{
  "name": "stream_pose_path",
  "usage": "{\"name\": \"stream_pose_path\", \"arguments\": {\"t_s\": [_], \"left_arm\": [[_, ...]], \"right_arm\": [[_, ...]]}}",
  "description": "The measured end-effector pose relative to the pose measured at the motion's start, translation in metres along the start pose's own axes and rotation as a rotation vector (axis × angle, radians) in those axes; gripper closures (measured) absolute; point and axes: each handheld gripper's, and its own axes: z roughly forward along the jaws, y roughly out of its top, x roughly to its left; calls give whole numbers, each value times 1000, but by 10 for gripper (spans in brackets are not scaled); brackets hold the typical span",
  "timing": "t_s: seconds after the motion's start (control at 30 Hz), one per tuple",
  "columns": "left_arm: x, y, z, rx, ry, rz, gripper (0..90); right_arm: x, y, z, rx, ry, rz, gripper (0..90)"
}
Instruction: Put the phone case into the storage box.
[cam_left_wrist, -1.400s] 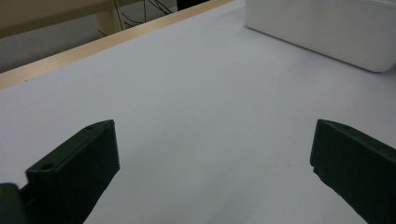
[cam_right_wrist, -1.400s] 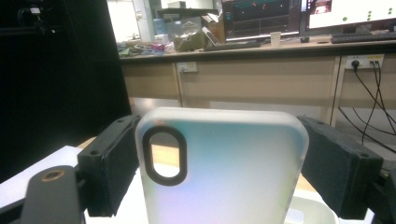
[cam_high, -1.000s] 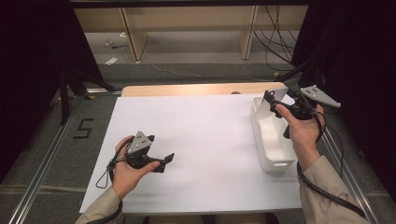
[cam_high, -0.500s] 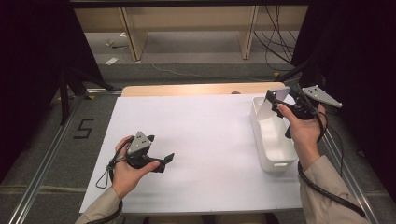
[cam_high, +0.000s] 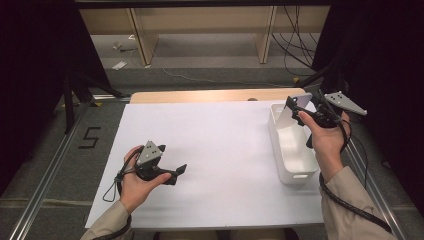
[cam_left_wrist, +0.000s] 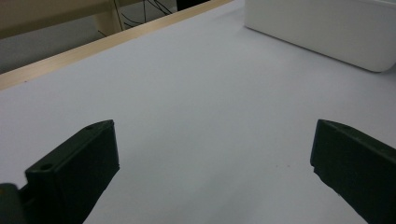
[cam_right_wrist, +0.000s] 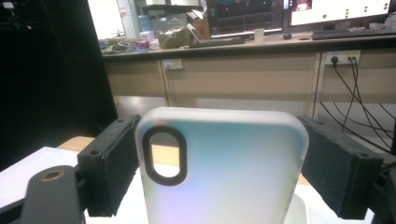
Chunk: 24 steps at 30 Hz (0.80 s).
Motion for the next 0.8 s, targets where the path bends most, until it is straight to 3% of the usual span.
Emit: {"name": "stream_pose_path", "arguments": {"t_s": [0.8], "left_arm": [[0, 0, 0, -5, 0, 3, 5]], "right_arm": [[-7, -1, 0, 4, -36, -9, 180]]}}
